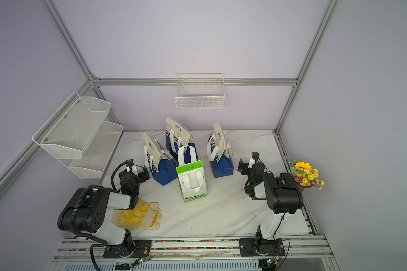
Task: Open the takeout bag
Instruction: Adjust the takeout bag at the center of the board.
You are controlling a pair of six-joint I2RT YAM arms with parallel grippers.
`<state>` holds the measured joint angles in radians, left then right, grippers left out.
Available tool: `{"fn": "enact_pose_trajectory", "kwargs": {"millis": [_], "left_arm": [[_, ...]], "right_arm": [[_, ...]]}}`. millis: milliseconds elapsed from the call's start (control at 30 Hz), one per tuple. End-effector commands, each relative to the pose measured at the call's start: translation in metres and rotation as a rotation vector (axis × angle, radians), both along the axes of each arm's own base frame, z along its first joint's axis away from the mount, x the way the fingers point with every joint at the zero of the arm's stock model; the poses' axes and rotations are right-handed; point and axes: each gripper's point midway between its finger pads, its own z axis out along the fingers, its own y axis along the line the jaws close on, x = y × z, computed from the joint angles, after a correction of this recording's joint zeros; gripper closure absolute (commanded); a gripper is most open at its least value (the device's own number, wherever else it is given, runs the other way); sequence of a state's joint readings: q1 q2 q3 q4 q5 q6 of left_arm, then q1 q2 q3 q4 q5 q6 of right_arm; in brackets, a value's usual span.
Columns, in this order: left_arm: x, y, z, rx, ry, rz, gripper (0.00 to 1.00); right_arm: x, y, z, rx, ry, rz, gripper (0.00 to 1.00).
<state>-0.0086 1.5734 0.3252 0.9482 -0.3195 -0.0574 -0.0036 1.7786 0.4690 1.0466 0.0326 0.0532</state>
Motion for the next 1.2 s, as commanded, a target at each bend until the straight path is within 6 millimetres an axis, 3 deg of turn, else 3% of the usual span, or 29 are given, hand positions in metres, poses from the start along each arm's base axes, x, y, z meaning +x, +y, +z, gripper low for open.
{"fn": "enact_pose_trajectory", "kwargs": {"millis": [0,667,733,833,900,933,967,1000,1067,1167], "left_arm": [[0.013,0.000,0.021,0.015,-0.062,-0.007,0.00],[0.012,0.001,0.021,0.008,-0.064,0.003,0.00],[0.012,0.001,0.022,0.007,-0.065,0.004,0.00],[0.010,0.013,0.046,0.000,-0.055,0.094,0.00],[0.006,0.030,0.086,-0.011,-0.043,0.244,0.00],[-0.006,0.044,0.107,-0.041,-0.074,0.381,0.00],[-0.022,0.055,0.126,-0.086,-0.088,0.499,0.00],[-0.042,0.063,0.138,-0.193,-0.088,0.615,0.00],[-0.051,0.048,0.151,-0.308,-0.023,0.569,0.00],[-0.048,-0.018,0.151,-0.351,0.021,0.325,0.00]], "right_arm": [[0.002,0.003,0.009,-0.017,-0.036,0.010,0.03],[0.002,0.003,0.010,-0.015,-0.039,0.011,0.03],[0.003,-0.013,0.021,-0.001,-0.053,-0.090,0.03],[0.005,-0.054,0.072,0.065,0.091,-0.376,0.03],[0.002,-0.056,0.111,0.152,0.209,-0.442,0.03],[0.000,-0.052,0.125,0.204,0.238,-0.447,0.03],[-0.006,-0.052,0.124,0.252,0.271,-0.478,0.03],[-0.019,-0.053,0.108,0.322,0.330,-0.535,0.03],[-0.023,-0.027,0.095,0.425,0.442,-0.355,0.03],[-0.056,0.005,0.120,0.363,0.402,-0.328,0.03]]}}
